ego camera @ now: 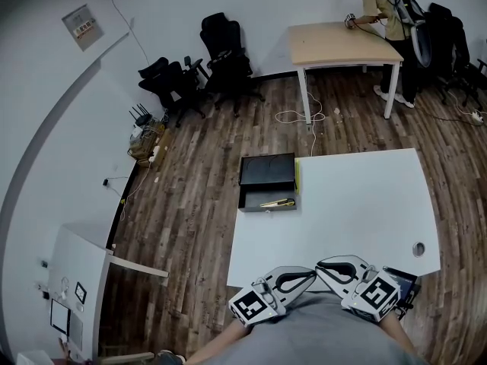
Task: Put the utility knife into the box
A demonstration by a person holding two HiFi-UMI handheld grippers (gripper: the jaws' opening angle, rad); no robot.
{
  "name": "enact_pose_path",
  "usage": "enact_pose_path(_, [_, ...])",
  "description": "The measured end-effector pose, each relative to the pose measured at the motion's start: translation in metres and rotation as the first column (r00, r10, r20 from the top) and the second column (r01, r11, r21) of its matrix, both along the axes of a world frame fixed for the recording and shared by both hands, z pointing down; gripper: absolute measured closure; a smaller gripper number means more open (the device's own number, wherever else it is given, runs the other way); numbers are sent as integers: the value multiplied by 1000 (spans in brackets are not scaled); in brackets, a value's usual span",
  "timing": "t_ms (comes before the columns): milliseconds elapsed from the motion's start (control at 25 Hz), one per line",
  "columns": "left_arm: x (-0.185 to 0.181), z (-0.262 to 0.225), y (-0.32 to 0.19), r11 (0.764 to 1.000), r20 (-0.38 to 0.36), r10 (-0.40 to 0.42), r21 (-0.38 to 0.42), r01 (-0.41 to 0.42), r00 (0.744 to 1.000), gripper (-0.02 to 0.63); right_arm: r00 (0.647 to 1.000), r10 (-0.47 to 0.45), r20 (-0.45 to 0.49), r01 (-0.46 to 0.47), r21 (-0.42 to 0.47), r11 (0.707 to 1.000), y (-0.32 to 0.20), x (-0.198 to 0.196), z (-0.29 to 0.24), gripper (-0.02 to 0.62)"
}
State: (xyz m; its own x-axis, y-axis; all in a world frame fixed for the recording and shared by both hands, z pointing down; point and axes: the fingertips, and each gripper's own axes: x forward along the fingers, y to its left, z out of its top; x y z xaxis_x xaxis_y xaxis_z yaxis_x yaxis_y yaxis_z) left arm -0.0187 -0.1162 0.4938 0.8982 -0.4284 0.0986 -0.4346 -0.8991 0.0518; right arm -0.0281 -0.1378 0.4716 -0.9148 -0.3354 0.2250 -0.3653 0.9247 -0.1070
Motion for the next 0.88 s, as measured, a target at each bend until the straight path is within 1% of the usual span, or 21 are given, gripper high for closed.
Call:
enact_pose_path(120, [2, -7, -1, 1000, -15, -21, -7, 21, 1000, 585, 1000, 9, -11, -9, -2, 1000, 1, 1, -1, 558])
enact_pose_path(280, [4, -12, -2, 1000, -26, -28, -9, 28, 999, 584, 999, -25, -31, 25, 2, 1000, 9, 0, 0, 562])
enact_pose_path(440, [2, 0, 1, 1000, 26, 9, 27, -10, 1000, 584, 999, -33, -41, 33, 8, 999, 9, -1, 0, 565])
enact_pose_path(600, [4, -4, 0, 1000, 11, -5, 11, 5, 1000, 584, 999, -25, -39, 26, 12, 1000, 8, 1, 2, 565])
enact_pose_path(720, [6, -8, -1, 1000, 1, -17, -16, 17, 1000, 584, 999, -25, -45, 26, 20, 999, 8, 2, 3, 565])
enact_pose_path(880, [4, 1, -1, 1000, 36, 3, 7, -4, 999, 584, 998, -27, -55, 28, 17, 999, 8, 1, 2, 565])
